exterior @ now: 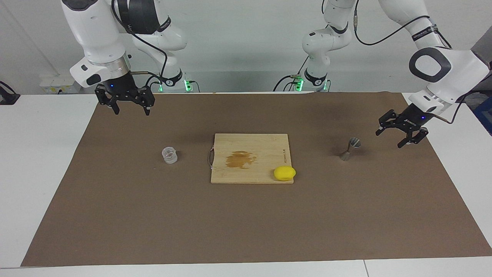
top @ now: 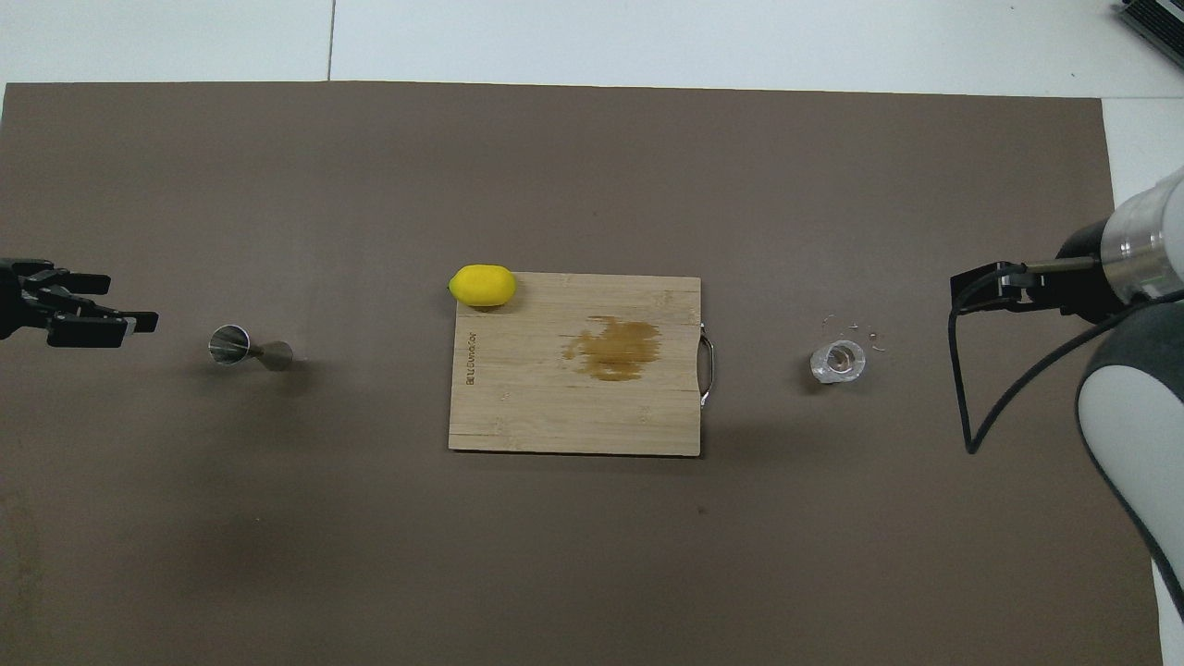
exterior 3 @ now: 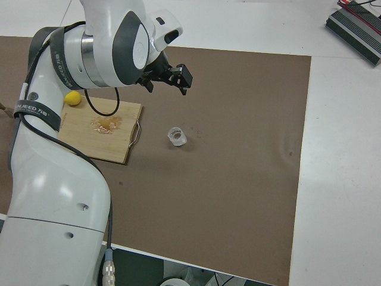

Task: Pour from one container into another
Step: 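Move the open left gripper around the small metal jigger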

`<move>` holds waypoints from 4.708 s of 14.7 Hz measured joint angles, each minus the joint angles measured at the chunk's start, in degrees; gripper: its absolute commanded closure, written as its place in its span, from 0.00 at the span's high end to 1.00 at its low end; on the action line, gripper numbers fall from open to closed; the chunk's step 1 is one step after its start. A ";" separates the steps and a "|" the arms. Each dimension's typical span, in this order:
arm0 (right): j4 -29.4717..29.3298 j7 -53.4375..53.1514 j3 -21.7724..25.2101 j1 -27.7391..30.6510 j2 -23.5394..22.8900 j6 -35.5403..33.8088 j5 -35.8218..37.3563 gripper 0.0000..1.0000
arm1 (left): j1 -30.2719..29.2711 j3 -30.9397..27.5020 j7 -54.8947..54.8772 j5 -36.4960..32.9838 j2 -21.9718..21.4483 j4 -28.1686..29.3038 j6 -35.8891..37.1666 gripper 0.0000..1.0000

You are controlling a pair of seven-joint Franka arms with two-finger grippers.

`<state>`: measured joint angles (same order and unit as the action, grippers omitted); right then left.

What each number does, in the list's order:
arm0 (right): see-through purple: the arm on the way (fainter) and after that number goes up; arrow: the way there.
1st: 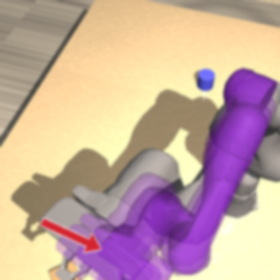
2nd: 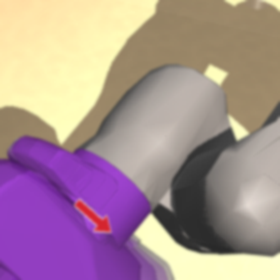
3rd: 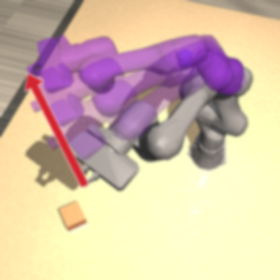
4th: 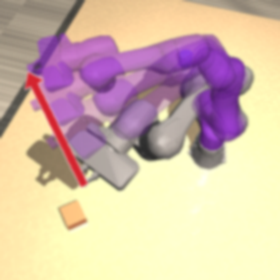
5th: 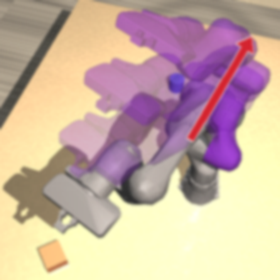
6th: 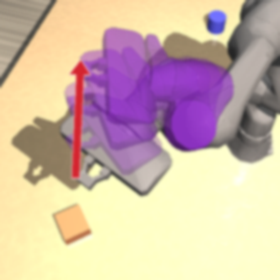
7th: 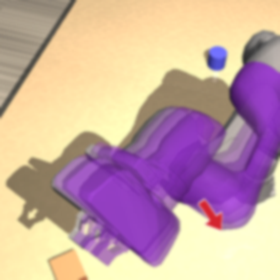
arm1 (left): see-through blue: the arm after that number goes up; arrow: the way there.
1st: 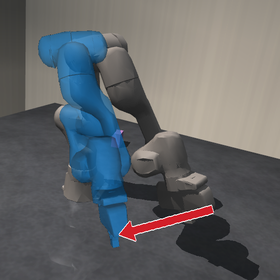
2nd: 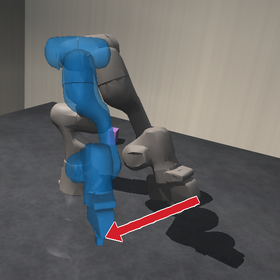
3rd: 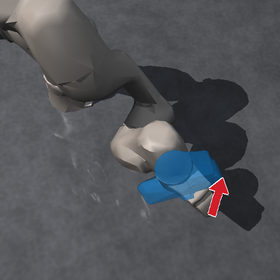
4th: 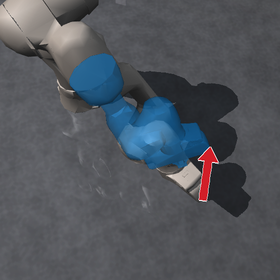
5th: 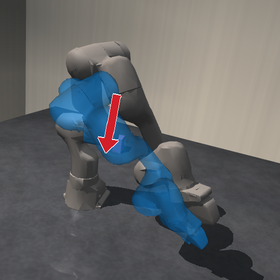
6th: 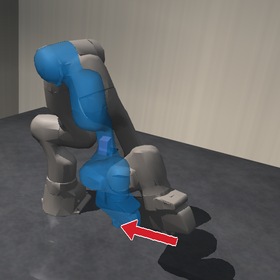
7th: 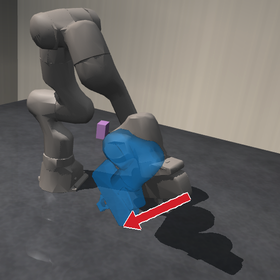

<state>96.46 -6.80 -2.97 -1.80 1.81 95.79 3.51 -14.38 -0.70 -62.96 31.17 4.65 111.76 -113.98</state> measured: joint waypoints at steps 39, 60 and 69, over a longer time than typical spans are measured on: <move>0.00 0.00 0.00 0.00 0.00 0.00 0.00 1.00 | -11.31 0.85 -76.68 39.86 24.02 1.40 38.23 1.00; 0.00 0.00 0.00 0.00 0.00 0.00 0.00 1.00 | -12.27 -0.03 -77.45 39.85 24.61 2.59 37.13 0.64; 0.00 0.00 0.00 0.00 0.00 0.00 0.00 1.00 | -12.29 -0.07 -77.61 40.28 24.61 2.58 36.17 0.50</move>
<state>96.46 -6.80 -2.97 -1.80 1.81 95.79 3.51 -26.67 -0.77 -140.57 71.45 29.25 114.35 -77.80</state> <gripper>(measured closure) 0.000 0.489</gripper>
